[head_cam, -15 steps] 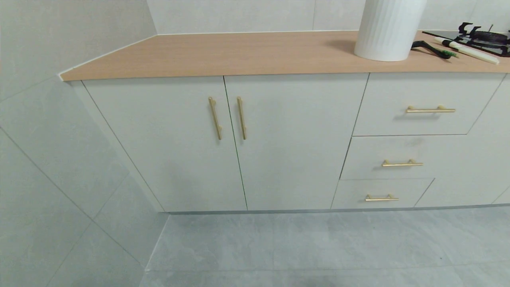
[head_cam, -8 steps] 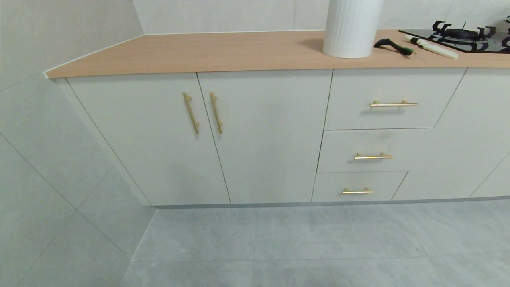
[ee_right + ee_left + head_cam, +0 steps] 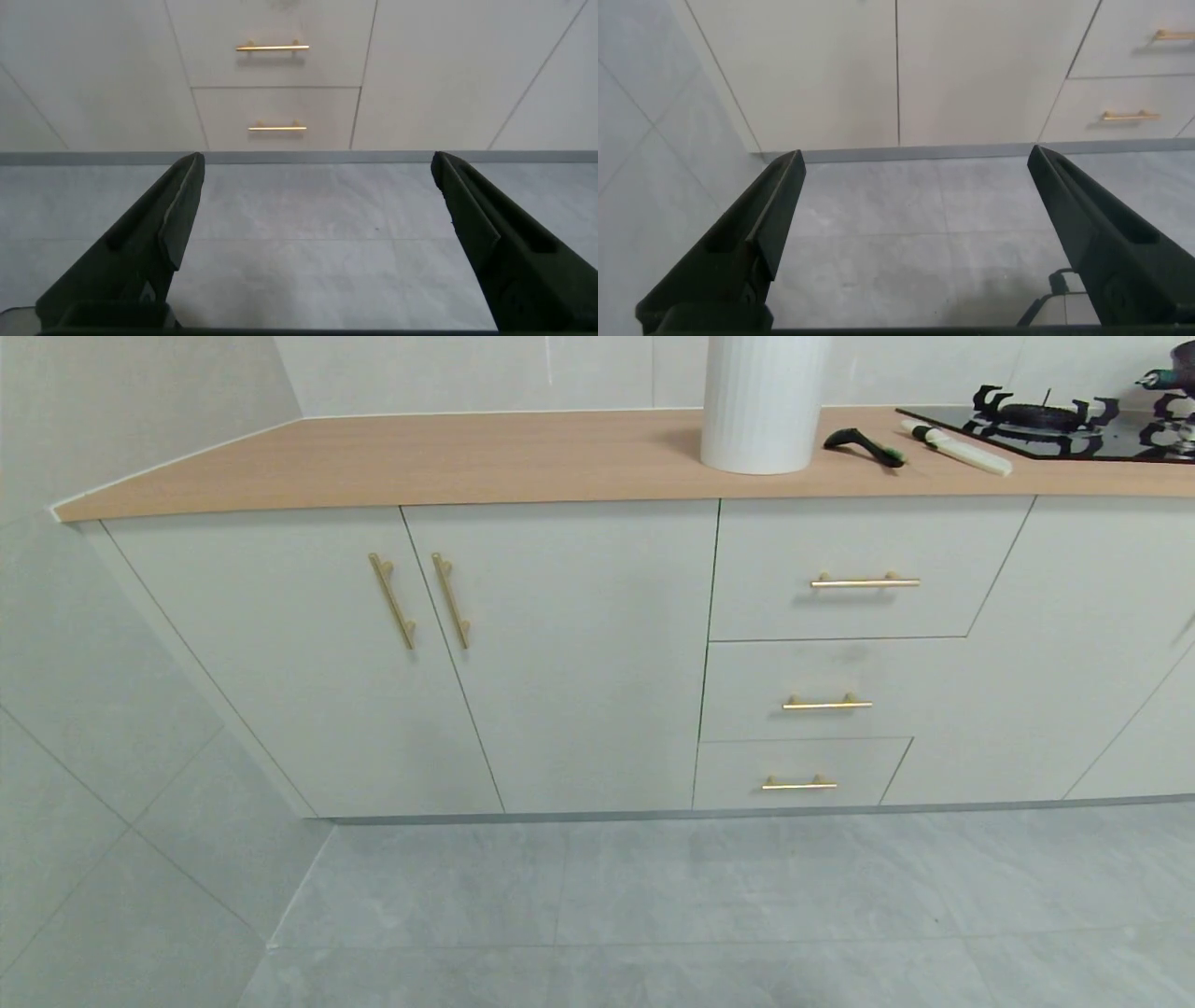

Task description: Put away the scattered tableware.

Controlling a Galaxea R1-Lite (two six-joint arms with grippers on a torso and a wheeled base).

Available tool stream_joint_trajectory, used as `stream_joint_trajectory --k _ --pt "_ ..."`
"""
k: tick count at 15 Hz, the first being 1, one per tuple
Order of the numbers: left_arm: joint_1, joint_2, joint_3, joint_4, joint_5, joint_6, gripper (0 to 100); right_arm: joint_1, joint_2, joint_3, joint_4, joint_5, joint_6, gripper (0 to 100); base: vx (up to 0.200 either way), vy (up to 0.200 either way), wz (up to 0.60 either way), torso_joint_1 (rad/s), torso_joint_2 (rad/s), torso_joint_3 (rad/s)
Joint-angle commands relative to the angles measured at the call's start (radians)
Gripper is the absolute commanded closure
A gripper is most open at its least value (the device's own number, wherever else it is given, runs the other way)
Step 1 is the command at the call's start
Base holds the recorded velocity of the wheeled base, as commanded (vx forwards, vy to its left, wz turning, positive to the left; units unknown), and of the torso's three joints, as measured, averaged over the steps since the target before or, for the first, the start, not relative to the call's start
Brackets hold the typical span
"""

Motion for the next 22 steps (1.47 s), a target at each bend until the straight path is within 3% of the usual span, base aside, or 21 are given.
stream_joint_trajectory --k 1,5,18,22 --pt "0.002 0.0 0.0 0.0 0.0 0.0 0 0.0 0.002 0.0 0.0 0.0 0.0 0 0.0 0.0 0.0 0.0 0.0 0.0" --pt "0.002 0.0 0.0 0.0 0.0 0.003 0 0.0 0.002 0.0 0.0 0.0 0.0 0 0.0 0.0 0.0 0.0 0.0 0.0" --pt "0.002 0.0 0.0 0.0 0.0 0.003 0 0.0 0.002 0.0 0.0 0.0 0.002 0 0.2 0.0 0.0 0.004 0.0 0.003" --pt "0.002 0.002 -0.002 0.0 0.0 0.005 0 0.0 0.002 0.0 0.0 0.0 0.002 0 0.0 0.0 0.0 0.0 0.0 0.0"
